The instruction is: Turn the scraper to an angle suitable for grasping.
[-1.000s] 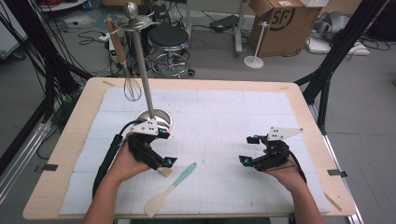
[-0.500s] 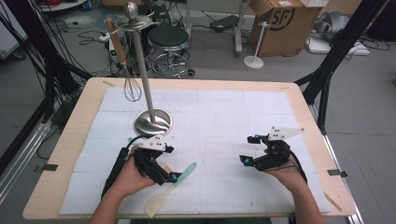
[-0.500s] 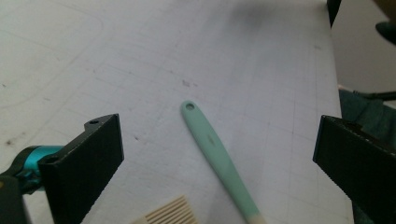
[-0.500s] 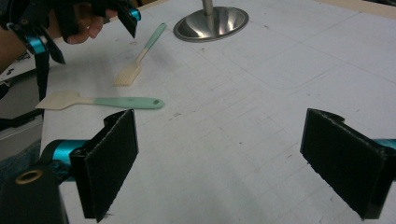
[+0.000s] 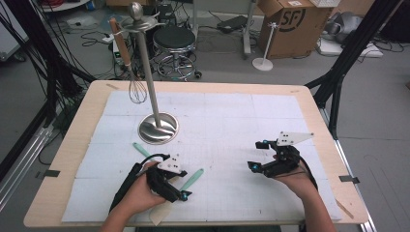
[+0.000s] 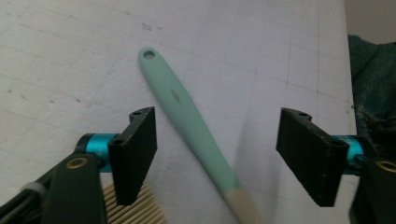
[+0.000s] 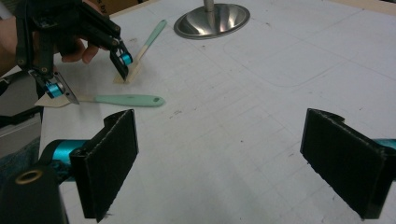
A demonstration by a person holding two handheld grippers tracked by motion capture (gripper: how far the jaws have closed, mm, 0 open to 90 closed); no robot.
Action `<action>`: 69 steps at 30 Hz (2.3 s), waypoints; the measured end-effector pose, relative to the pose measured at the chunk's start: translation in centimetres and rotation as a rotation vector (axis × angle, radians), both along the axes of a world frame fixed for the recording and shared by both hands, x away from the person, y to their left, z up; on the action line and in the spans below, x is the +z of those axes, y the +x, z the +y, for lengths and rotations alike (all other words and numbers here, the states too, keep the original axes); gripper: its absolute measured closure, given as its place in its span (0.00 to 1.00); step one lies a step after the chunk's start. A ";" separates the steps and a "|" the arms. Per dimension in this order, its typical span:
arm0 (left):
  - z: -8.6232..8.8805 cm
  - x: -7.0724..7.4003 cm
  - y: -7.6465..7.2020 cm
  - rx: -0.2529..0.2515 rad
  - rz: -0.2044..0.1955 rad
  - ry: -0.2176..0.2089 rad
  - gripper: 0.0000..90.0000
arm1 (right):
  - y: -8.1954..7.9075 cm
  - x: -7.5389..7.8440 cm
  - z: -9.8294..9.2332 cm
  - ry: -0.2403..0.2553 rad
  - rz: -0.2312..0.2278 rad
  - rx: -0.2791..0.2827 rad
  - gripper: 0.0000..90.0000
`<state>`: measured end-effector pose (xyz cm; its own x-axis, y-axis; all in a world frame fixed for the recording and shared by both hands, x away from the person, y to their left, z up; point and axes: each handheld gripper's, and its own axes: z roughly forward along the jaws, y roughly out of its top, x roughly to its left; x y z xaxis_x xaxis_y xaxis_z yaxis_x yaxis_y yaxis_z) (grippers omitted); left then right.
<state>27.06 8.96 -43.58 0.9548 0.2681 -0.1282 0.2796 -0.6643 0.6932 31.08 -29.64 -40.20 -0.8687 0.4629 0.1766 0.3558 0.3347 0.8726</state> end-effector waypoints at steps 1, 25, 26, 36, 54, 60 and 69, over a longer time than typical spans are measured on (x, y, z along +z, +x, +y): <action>-0.1 -0.2 0.0 -0.013 0.001 0.022 0.43 | 0.0 0.0 0.0 -0.001 -0.001 0.001 0.12; -1.9 -0.2 -0.8 0.001 -0.063 0.026 0.81 | 0.1 0.0 0.0 0.001 0.000 -0.002 0.12; -2.2 -0.3 -0.7 -0.005 -0.061 0.024 0.82 | 0.1 0.0 0.0 0.002 -0.001 -0.001 0.12; -4.9 -0.4 0.1 -0.011 -0.042 -0.005 0.84 | 0.1 0.0 -0.2 0.014 -0.001 -0.002 0.12; -1.2 0.2 -0.6 0.051 -0.019 -0.050 0.72 | 0.1 0.0 -0.3 0.011 -0.001 -0.004 0.12; -1.1 -0.7 -1.3 0.040 -0.022 -0.035 0.73 | 0.1 0.0 -0.1 0.004 -0.004 -0.003 0.12; -2.1 -0.6 -1.7 0.021 -0.064 -0.009 0.83 | 0.0 0.1 -0.1 0.007 -0.007 -0.004 0.12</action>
